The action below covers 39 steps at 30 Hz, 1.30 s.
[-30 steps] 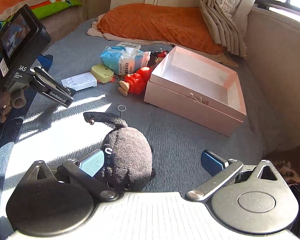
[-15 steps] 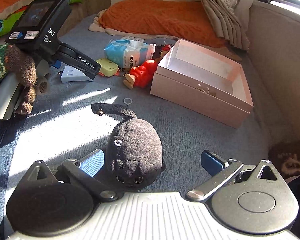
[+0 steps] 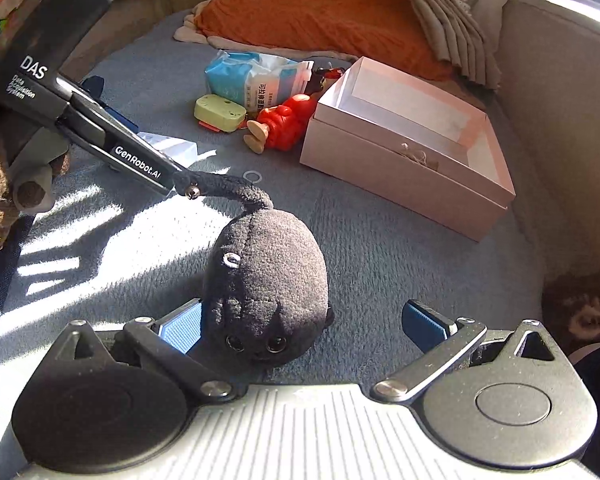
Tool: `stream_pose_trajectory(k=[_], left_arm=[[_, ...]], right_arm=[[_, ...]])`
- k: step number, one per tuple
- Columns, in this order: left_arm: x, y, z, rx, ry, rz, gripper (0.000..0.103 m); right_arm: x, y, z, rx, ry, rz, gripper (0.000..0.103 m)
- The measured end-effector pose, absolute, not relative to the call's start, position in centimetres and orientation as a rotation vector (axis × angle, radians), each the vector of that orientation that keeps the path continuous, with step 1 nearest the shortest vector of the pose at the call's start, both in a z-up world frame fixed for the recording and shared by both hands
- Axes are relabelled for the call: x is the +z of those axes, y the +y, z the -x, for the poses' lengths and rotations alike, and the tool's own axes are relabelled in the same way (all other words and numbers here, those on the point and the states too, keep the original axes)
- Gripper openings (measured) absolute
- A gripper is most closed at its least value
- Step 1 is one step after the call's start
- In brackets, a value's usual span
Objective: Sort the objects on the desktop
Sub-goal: 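Lift the plush mouse with the right tool while the left tool approaches the white charger, then grasp the white charger with the left tool while the right tool holds the plush, then carry the charger and plush into the pink box and open both tools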
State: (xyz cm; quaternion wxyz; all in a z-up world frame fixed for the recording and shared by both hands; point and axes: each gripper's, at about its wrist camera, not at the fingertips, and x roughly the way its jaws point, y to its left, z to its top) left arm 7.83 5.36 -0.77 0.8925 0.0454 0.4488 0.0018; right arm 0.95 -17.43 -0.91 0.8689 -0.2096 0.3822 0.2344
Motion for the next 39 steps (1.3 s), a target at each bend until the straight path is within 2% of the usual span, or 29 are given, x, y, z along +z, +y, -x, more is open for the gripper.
stream_pose_trajectory(k=[2, 4, 9, 10, 12, 14, 18, 23, 27, 32, 37, 39], left_arm=[[-0.8, 4.3, -6.0, -0.070, 0.934, -0.100, 0.089], [-0.7, 3.6, -4.9, -0.071, 0.916, -0.131, 0.096], [-0.1, 4.0, -4.3, -0.034, 0.918, -0.076, 0.096], [-0.3, 4.2, -4.2, -0.021, 0.939, -0.058, 0.096], [-0.6, 4.6, -3.9, -0.014, 0.964, -0.036, 0.097], [-0.7, 4.6, -4.2, -0.004, 0.961, -0.040, 0.098], [-1.1, 3.9, -4.8, 0.016, 0.965, -0.064, 0.097], [-2.2, 2.8, -5.1, 0.043, 0.985, -0.132, 0.098], [-1.9, 2.5, -4.7, 0.077, 0.984, -0.137, 0.097], [-2.1, 2.1, -4.0, 0.071, 0.984, -0.142, 0.098], [-2.4, 3.2, -4.5, 0.102, 0.985, -0.079, 0.098], [-2.3, 3.3, -4.6, 0.103, 0.977, -0.072, 0.097]], right_arm=[[-1.0, -17.3, -1.0, 0.491, 0.797, 0.447, 0.103], [-1.2, -16.9, -0.9, 0.496, 0.791, 0.465, 0.103], [-1.2, -15.5, -1.0, 0.525, 0.745, 0.501, 0.101], [-1.2, -15.2, -1.2, 0.537, 0.749, 0.498, 0.098], [-1.3, -14.7, -1.7, 0.573, 0.785, 0.476, 0.078], [-1.1, -14.4, -1.9, 0.600, 0.810, 0.461, 0.067], [-0.2, -15.0, -2.0, 0.572, 0.800, 0.462, 0.065], [0.4, -17.2, -4.0, 0.527, 0.896, 0.376, 0.065], [0.1, -16.4, -3.2, 0.514, 0.812, 0.449, 0.076], [-1.2, -14.0, -2.9, 0.550, 0.751, 0.565, 0.078], [-1.5, -13.3, -3.9, 0.551, 0.707, 0.559, 0.078], [-1.4, -13.3, -4.0, 0.563, 0.697, 0.555, 0.069]])
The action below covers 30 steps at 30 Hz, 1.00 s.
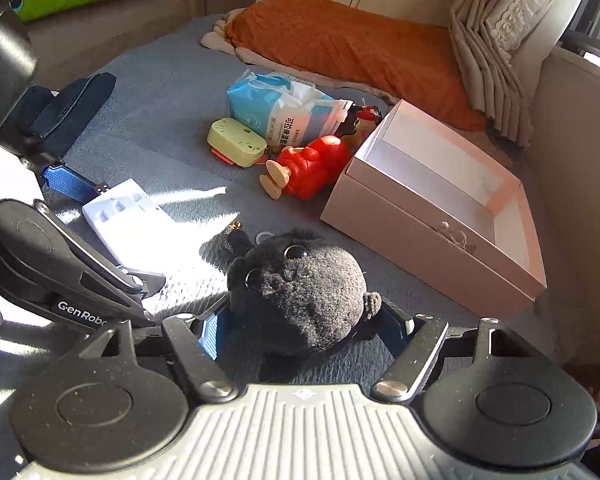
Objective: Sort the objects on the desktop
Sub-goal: 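Carry the charger and plush into the pink box and open both tools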
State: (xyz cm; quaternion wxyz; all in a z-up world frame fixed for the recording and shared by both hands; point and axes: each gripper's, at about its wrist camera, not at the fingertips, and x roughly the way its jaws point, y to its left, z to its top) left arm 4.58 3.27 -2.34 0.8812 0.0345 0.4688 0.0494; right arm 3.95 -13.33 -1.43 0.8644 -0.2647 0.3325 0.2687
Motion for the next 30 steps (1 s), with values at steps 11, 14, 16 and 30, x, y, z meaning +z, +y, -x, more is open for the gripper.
stream_pose_trajectory(k=[11, 14, 16, 30], left_arm=[[2.1, 0.7, -1.7, -0.095, 0.869, -0.104, 0.095], [5.4, -0.8, -0.9, -0.185, 0.770, -0.101, 0.095], [7.4, -1.7, -1.2, -0.225, 0.699, -0.086, 0.095], [8.6, -4.6, -15.9, -0.166, 0.505, -0.121, 0.099]], right_arm=[[5.9, -18.3, -1.9, 0.610, 0.723, 0.402, 0.065], [9.7, -21.1, -1.5, 0.590, 0.697, 0.334, 0.065], [12.3, -23.0, -2.0, 0.548, 0.663, 0.273, 0.065], [15.5, -23.1, -18.2, 0.368, 0.601, -0.023, 0.080]])
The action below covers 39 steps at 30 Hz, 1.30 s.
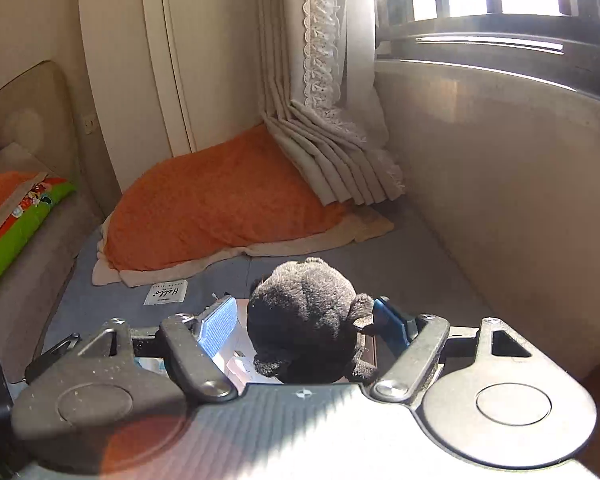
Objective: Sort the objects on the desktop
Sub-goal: 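Carry the charger and plush into the pink box and open both tools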
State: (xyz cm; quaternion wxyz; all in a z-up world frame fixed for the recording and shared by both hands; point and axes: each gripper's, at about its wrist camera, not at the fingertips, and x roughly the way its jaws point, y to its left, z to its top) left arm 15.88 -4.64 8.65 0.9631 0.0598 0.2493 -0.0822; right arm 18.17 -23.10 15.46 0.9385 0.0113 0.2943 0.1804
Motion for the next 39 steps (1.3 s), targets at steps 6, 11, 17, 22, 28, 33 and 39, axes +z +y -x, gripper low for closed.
stream_pose_trajectory(k=[6, 11, 17, 22, 28, 33, 39], left_arm=[[7.3, 0.3, -10.6, -0.126, 0.638, -0.068, 0.102], [5.4, 5.6, -8.4, 0.036, 0.701, -0.002, 0.102], [3.6, 9.5, -9.0, 0.196, 0.749, 0.091, 0.102], [3.4, 10.7, -8.5, 0.162, 0.744, 0.172, 0.102], [3.1, 9.7, -8.8, 0.096, 0.741, 0.174, 0.102], [2.6, 9.6, -9.3, 0.068, 0.774, 0.207, 0.102], [1.6, 9.5, -10.0, 0.052, 0.847, 0.225, 0.102]], right_arm=[[12.0, -22.8, -17.7, 0.347, 0.648, 0.002, 0.085], [8.6, -19.3, -17.0, 0.374, 0.756, 0.097, 0.085], [8.9, -10.8, -20.5, 0.480, 0.809, 0.125, 0.074], [7.2, -3.9, -29.2, 0.438, 0.966, 0.041, 0.055], [1.4, 2.0, -35.5, 0.309, 1.015, 0.147, 0.055], [-3.1, 4.7, -37.0, 0.254, 1.033, 0.284, 0.055], [-4.1, 6.6, -33.0, 0.448, 1.031, 0.527, 0.025]])
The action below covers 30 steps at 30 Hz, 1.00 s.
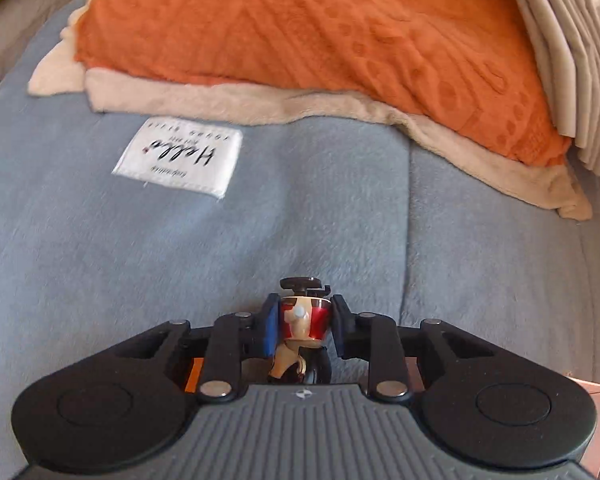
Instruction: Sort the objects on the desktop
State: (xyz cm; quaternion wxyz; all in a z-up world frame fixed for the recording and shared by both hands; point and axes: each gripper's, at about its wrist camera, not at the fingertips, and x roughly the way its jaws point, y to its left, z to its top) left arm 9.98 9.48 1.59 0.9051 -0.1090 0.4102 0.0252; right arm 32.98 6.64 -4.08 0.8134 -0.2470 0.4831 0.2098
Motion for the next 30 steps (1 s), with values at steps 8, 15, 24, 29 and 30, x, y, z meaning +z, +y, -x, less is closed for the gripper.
stream_pose_trajectory(k=[8, 15, 24, 29, 30], left_arm=[[-0.1, 7.0, -9.7, -0.049, 0.956, 0.109, 0.102], [0.9, 5.3, -7.9, -0.109, 0.959, 0.022, 0.103], [1.5, 3.7, -6.7, -0.089, 0.951, -0.026, 0.103], [2.2, 3.9, -8.1, 0.021, 0.896, -0.224, 0.103], [2.4, 4.2, -8.5, 0.071, 0.868, -0.294, 0.103]], right_arm=[[-2.6, 4.0, -24.4, 0.636, 1.143, 0.475, 0.024], [2.3, -2.1, -16.8, 0.718, 1.128, 0.337, 0.024], [4.3, -13.3, -7.7, 0.629, 1.035, 0.239, 0.027], [1.6, -16.8, -4.2, 0.538, 1.005, 0.285, 0.065], [1.2, -17.3, -3.9, 0.530, 1.013, 0.273, 0.071]])
